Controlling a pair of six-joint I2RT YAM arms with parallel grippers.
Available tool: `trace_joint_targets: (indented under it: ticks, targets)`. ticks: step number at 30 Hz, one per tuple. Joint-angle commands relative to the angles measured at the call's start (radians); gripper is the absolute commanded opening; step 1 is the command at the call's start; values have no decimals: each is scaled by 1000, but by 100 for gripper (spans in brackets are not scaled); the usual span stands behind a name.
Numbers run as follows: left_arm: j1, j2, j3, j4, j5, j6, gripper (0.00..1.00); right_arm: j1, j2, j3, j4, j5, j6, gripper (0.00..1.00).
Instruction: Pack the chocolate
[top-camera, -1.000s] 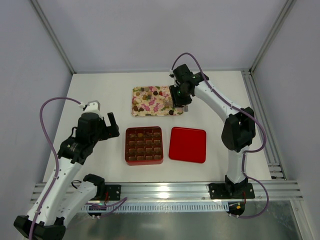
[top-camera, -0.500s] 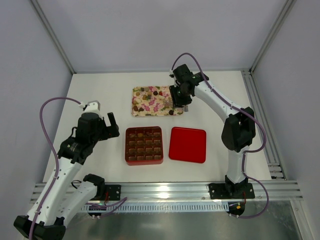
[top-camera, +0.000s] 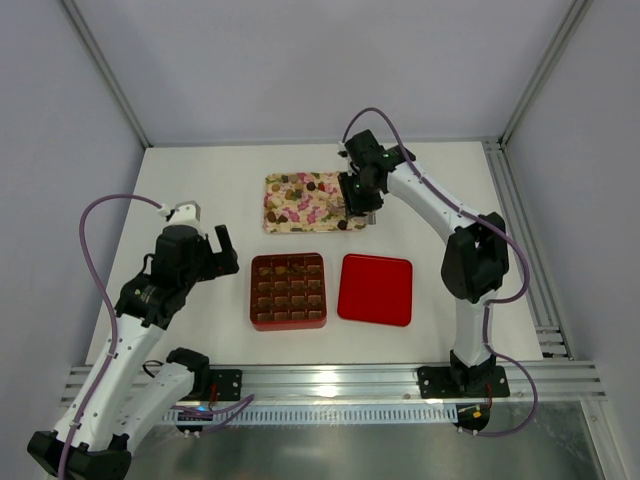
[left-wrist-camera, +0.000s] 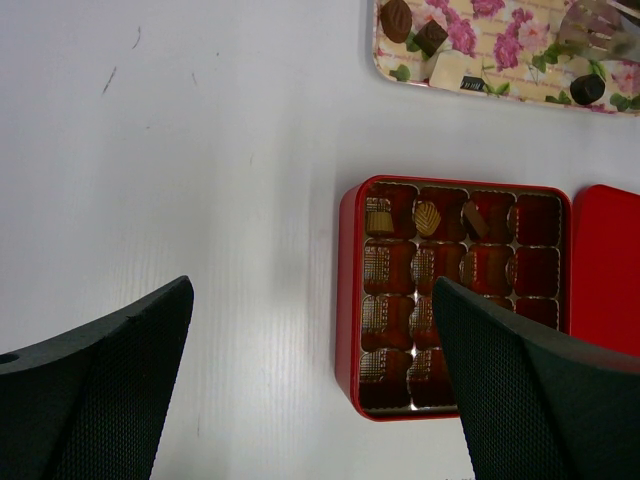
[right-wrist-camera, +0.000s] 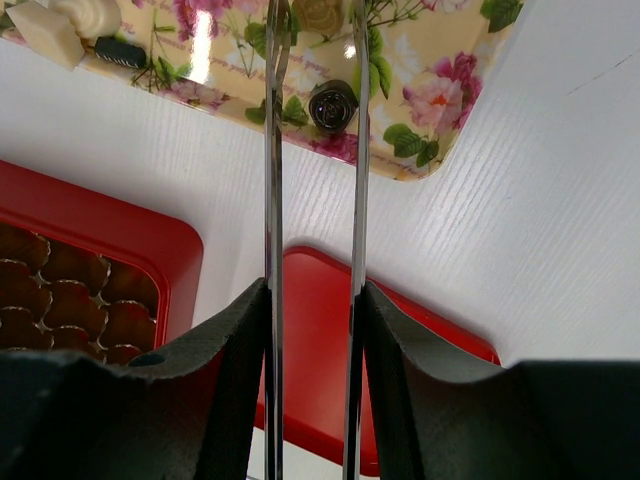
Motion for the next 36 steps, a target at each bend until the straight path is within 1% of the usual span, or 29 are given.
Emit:
trace_joint_targets:
  ticks: [1,10,16,27,36]
  targets:
    - [3,-14,8,28,-13,-1,100,3,3,2,13,5,-12,43]
    - [2,-14,9,28,-15,0,100,3,10,6,13,3,-12,42]
    - [3,-14,9,28,-15,0,100,3,2,16,10,-6,-12,34]
    - [3,-15,8,28,-15,0,100,3,-64,74,-13,2,-2,33]
    - [3,-14,11,28,-13,-1,100,3,-95,71,-13,-5,6,33]
